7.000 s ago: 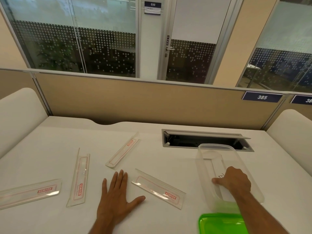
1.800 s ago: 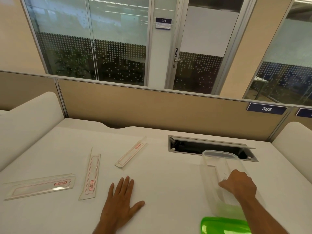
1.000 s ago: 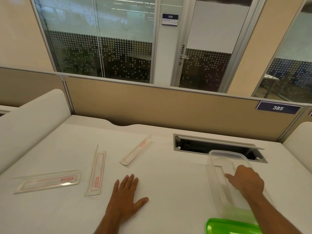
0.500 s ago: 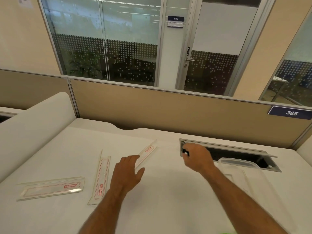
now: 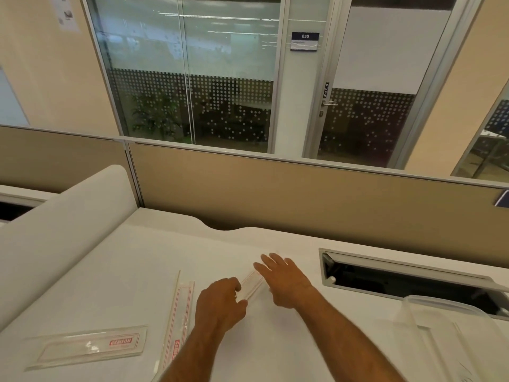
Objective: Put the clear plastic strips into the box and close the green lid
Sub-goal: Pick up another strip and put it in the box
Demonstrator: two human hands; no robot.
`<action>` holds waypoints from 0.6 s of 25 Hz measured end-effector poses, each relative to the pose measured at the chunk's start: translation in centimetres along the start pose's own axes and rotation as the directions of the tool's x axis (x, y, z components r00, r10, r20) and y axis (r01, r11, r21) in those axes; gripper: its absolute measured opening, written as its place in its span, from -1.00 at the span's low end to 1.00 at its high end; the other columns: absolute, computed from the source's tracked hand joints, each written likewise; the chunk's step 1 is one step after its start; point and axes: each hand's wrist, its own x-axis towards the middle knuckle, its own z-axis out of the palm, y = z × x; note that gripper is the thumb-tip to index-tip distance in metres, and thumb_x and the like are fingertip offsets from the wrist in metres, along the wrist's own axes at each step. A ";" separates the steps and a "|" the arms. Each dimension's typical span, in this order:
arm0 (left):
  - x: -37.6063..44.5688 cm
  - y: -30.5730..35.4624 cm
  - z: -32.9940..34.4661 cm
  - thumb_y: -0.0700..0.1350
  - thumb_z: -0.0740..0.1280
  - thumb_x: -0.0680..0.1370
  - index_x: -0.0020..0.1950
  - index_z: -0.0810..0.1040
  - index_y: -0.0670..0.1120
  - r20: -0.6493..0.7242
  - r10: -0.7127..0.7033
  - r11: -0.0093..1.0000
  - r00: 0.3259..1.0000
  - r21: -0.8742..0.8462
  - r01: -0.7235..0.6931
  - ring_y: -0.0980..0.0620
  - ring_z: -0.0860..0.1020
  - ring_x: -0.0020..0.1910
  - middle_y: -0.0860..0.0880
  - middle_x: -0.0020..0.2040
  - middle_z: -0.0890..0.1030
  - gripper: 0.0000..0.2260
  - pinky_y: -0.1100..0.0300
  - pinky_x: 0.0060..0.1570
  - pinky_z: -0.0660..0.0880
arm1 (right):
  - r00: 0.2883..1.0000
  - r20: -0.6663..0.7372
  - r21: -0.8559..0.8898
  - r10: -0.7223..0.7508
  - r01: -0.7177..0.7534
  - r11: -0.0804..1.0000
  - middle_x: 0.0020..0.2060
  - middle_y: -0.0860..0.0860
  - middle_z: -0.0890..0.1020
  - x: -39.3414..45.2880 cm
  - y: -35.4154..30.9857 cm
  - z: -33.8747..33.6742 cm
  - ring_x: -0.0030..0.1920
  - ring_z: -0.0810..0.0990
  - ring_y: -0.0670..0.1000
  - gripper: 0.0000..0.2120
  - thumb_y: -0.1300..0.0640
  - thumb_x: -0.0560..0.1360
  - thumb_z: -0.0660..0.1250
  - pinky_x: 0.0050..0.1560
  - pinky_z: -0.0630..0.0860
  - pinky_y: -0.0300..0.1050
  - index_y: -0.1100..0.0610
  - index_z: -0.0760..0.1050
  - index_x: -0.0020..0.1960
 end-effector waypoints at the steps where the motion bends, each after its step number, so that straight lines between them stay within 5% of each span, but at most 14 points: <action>1: 0.1 -0.2 0.2 0.09 0.37 0.44 0.17 0.54 0.07 0.010 -0.005 1.000 1.000 -0.012 0.005 0.10 0.58 0.01 0.11 0.08 0.64 -0.68 0.29 -0.10 0.46 | 1.000 -0.003 -0.002 -0.004 0.004 1.000 0.56 0.06 0.11 0.1 0.1 0.4 0.54 0.06 0.16 -0.23 0.21 0.46 0.42 0.50 0.07 0.14 0.00 0.09 0.53; 6: -0.3 -0.6 0.7 0.00 0.34 0.48 0.06 0.60 0.08 -0.005 0.022 0.999 1.000 -0.034 -0.022 0.10 0.58 -0.07 0.12 0.02 0.65 -0.82 0.29 -0.18 0.42 | 0.992 -0.126 -0.013 -0.005 0.003 1.000 0.18 0.08 0.57 -1.5 0.7 0.7 0.19 0.50 0.14 -0.63 0.25 0.49 0.31 0.26 0.34 0.04 0.08 0.45 0.28; 10: -2.1 -0.1 1.2 -0.04 0.34 0.52 0.03 0.60 0.06 -0.072 0.101 0.993 0.992 -0.052 -0.105 0.09 0.57 -0.01 0.12 0.04 0.62 -0.88 0.35 -0.14 0.40 | 0.989 -0.144 0.048 0.045 -0.038 0.998 0.13 0.06 0.62 -5.2 1.0 1.1 0.07 0.57 0.12 -0.73 0.21 0.54 0.25 0.07 0.49 0.00 0.08 0.51 0.22; 15: -5.0 1.2 0.6 -0.18 0.45 0.44 -0.13 0.65 -0.01 -0.142 0.274 0.959 0.951 -0.033 -0.281 0.03 0.63 -0.17 0.07 -0.14 0.66 -0.92 0.25 -0.27 0.44 | 0.953 -0.297 0.173 0.054 -0.002 0.985 0.15 0.00 0.61 -9.9 1.7 0.3 0.12 0.54 0.05 -0.64 0.02 0.44 0.39 0.17 0.54 -0.01 0.05 0.53 0.22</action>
